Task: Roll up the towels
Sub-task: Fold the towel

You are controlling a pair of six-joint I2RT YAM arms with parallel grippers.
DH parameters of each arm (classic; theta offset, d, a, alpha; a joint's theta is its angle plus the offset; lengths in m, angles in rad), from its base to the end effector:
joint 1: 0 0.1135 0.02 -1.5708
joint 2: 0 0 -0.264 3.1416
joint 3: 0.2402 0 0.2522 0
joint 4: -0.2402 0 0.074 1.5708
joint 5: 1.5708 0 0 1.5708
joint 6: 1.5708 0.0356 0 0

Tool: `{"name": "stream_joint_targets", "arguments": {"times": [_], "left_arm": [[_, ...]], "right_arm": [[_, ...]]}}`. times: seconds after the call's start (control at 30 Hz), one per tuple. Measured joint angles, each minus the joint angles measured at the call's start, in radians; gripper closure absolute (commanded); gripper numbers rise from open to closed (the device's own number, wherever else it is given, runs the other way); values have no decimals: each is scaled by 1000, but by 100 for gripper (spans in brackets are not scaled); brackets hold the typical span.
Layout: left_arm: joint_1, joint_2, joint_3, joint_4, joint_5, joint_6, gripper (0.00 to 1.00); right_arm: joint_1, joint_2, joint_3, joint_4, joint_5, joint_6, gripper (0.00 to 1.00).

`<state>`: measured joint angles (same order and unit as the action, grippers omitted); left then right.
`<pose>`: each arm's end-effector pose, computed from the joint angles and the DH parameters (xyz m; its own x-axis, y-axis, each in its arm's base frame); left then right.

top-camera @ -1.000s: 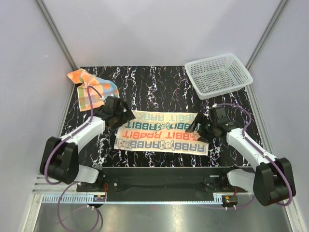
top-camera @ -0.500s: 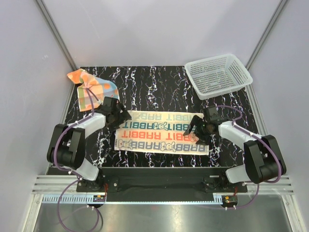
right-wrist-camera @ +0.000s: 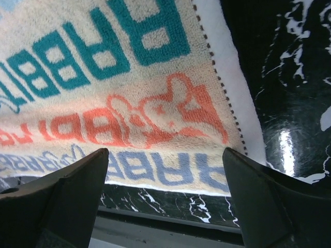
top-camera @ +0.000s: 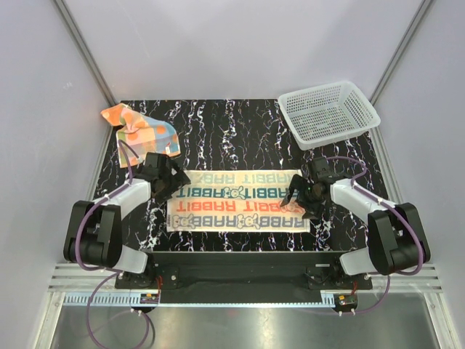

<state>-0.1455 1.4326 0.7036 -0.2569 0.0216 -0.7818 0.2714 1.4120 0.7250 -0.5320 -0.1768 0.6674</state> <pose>0.2639 -0.0394 0.1652 -0.6959 -0.6099 -0.3791 -0.4700 0.7859 -0.4018 0.2327 0.0712 0.1628 -0.9098 0.3793 -0.1685 0.3066 0.8879 0.3430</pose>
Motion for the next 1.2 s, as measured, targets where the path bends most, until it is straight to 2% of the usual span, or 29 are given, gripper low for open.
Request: {"name": "stream_joint_targets", "arguments": {"times": [0.13, 0.27, 0.43, 0.57, 0.7, 0.87, 1.03, 1.2], "left_arm": [[1, -1, 11, -18, -8, 25, 1], [-2, -48, 32, -91, -34, 40, 1], [-4, -230, 41, -218, -66, 43, 1], [-7, -393, 31, -346, -123, 24, 1], [-10, -493, -36, -426, -136, -13, 1], [-26, -516, -176, -461, -102, -85, 3], [-91, -553, -257, -478, -95, -167, 4], [-122, -565, -285, -449, -99, -208, 11]], "right_arm": [[11, -29, 13, -16, -34, -28, 0], [32, -107, 57, -71, 0, -24, 0], [35, -276, 65, -191, 145, 39, 0], [36, -374, 5, -261, 222, 120, 0], [37, -319, -40, -288, 222, 164, 0], [38, -251, -132, -246, 174, 188, 0], [39, -249, -142, -233, 159, 190, 0], [38, -236, -142, -206, 156, 183, 0]]}}
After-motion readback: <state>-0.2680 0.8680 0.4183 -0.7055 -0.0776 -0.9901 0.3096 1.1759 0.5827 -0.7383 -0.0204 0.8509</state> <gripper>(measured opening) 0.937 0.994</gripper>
